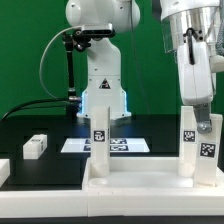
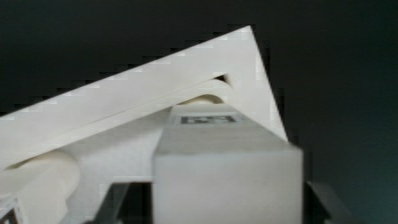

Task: Assemble desk

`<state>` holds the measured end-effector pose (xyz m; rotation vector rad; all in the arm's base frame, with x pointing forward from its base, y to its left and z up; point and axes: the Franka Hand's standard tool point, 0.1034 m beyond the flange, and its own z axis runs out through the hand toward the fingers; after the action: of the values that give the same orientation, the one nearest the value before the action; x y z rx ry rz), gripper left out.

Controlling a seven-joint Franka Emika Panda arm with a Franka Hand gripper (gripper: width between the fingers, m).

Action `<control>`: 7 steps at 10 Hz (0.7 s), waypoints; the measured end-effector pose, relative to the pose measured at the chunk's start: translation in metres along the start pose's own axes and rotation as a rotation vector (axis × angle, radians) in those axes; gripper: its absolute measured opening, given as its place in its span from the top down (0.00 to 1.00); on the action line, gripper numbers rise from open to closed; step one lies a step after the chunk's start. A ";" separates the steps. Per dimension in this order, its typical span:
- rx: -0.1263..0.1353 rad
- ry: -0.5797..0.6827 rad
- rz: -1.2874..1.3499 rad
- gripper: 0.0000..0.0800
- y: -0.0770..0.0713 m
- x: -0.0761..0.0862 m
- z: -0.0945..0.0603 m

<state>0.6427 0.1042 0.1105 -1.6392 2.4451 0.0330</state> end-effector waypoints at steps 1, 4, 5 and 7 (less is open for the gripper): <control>0.000 0.001 -0.035 0.52 0.000 0.000 0.000; -0.042 0.031 -0.521 0.23 0.003 -0.006 -0.002; -0.044 0.024 -0.667 0.20 0.006 -0.009 -0.001; -0.027 0.030 -0.773 0.19 0.007 -0.008 0.000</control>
Offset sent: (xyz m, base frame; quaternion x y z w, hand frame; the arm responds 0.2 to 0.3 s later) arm 0.0060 0.0273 0.0040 -0.0363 -0.0599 -0.4252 0.9024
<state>0.6390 0.1143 0.1116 -2.4766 1.6715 -0.0723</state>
